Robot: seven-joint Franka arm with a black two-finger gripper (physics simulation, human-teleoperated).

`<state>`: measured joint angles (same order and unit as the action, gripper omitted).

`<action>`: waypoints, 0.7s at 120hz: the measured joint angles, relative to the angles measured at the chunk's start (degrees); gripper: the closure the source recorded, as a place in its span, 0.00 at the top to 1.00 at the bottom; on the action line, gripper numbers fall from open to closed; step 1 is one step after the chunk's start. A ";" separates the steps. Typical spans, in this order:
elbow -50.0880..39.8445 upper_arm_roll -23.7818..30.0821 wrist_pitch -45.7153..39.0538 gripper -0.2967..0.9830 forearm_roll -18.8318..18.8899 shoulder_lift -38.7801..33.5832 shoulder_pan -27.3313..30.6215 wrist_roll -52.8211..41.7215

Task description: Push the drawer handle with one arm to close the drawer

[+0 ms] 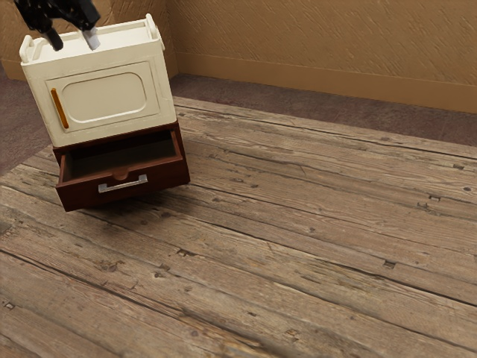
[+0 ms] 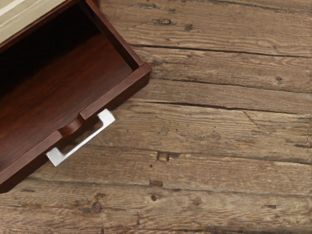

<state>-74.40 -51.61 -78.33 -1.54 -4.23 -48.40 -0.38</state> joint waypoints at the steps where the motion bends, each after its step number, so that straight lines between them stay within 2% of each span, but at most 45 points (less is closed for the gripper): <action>1: -0.64 0.04 -0.04 0.75 0.16 -0.09 -0.32 0.08; 22: -4.01 0.42 -0.46 0.75 3.41 -2.98 0.81 1.28; 28: -4.47 2.69 -0.71 0.75 4.86 -3.19 2.26 1.55; 36: -9.56 16.42 -1.83 0.75 6.10 -6.79 15.75 1.87; 43: -22.35 29.13 -4.74 0.75 6.78 -16.26 30.57 2.13; 50: -33.61 38.40 -7.33 0.75 7.00 -24.14 42.64 2.39; 55: -40.96 42.03 -8.95 0.75 7.00 -28.40 47.00 2.89; 60: -49.62 42.79 -11.24 0.75 7.06 -33.57 48.83 3.64; 64: -53.64 42.28 -12.86 0.75 7.11 -34.74 49.48 4.20; 84: -62.60 38.66 -18.56 0.75 8.99 -27.92 50.97 6.91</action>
<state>-137.00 -12.95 -96.89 7.46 -32.16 2.57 6.53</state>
